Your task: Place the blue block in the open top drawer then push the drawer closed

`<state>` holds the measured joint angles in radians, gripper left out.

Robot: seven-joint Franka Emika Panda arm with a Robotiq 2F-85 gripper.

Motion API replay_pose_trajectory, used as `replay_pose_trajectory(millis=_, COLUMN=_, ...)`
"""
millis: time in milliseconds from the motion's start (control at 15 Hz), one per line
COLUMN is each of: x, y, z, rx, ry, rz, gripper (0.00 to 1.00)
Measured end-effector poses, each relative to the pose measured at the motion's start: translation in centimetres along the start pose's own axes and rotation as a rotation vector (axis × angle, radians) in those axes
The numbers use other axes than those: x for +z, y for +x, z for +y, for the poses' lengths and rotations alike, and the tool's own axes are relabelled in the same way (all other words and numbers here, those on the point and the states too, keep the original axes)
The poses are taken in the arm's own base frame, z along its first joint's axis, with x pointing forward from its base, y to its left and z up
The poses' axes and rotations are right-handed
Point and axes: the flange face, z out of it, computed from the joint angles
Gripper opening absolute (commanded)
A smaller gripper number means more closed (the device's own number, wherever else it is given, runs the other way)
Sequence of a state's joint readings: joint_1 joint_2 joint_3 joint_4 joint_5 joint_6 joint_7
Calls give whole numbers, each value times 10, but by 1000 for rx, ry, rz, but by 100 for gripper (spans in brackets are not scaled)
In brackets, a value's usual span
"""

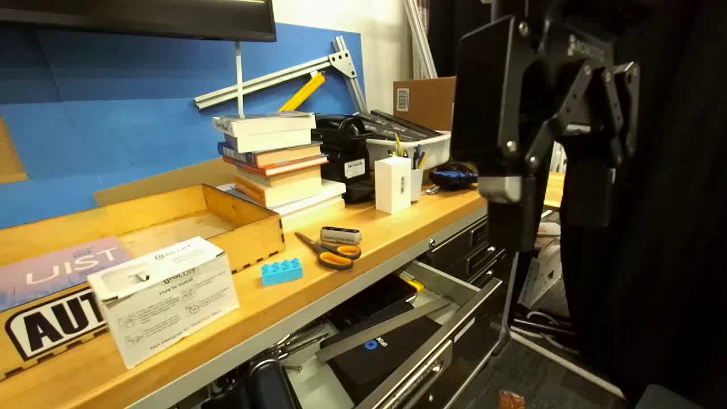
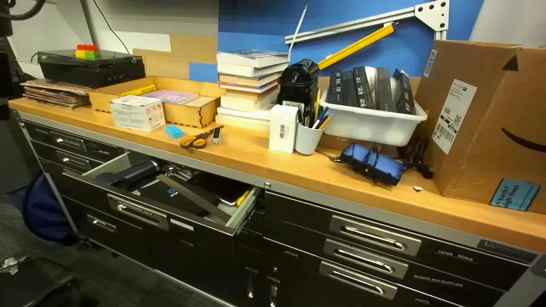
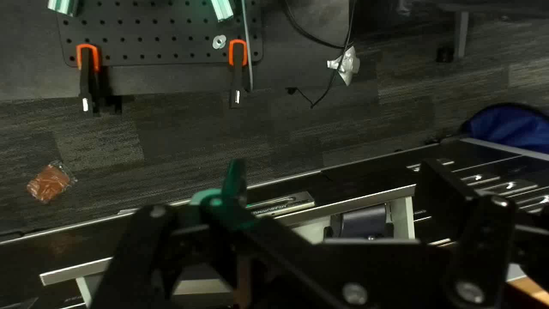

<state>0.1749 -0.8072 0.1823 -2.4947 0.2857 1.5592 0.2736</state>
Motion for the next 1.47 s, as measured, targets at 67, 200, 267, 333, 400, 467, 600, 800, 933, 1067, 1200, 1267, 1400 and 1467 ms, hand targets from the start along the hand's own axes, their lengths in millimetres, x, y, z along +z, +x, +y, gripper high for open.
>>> replay_pose_trajectory(millis=67, x=-2, y=0, z=0, rx=-1, ry=1, rz=4, gripper=100)
replay_pose_trajectory(millis=200, x=-5, y=-1, z=-1, rx=-3, ry=3, rz=12, gripper=100)
replay_pose_trajectory(millis=267, x=-6, y=-1, z=-1, rx=-3, ry=3, rz=13, gripper=100)
replay_pose_trajectory(millis=333, x=-6, y=-1, z=-1, rx=-4, ry=3, rz=14, gripper=100)
replay_pose_trajectory(millis=400, x=-6, y=-1, z=-1, rx=-4, ry=3, rz=14, gripper=100)
replay_pose_trajectory(millis=467, x=-6, y=-1, z=-1, rx=-4, ry=3, rz=13, gripper=100)
replay_pose_trajectory(millis=600, x=-5, y=1, z=-1, rx=0, ry=1, rz=11, gripper=100)
replay_pose_trajectory(millis=800, x=-16, y=29, z=-2, rx=-10, ry=-6, rz=40, gripper=100)
replay_pose_trajectory(millis=933, x=-24, y=64, z=-5, rx=-23, ry=-20, rz=73, gripper=100)
replay_pose_trajectory(millis=1067, x=-25, y=105, z=-8, rx=-29, ry=-47, rz=90, gripper=100)
replay_pose_trajectory(millis=1200, x=-21, y=146, z=-11, rx=-38, ry=-84, rz=91, gripper=100)
replay_pose_trajectory(millis=1267, x=-17, y=168, z=-12, rx=-44, ry=-105, rz=90, gripper=100)
replay_pose_trajectory(millis=1400, x=-8, y=207, z=-17, rx=-53, ry=-146, rz=88, gripper=100)
replay_pose_trajectory(millis=1467, x=-2, y=223, z=-20, rx=-57, ry=-163, rz=87, gripper=100)
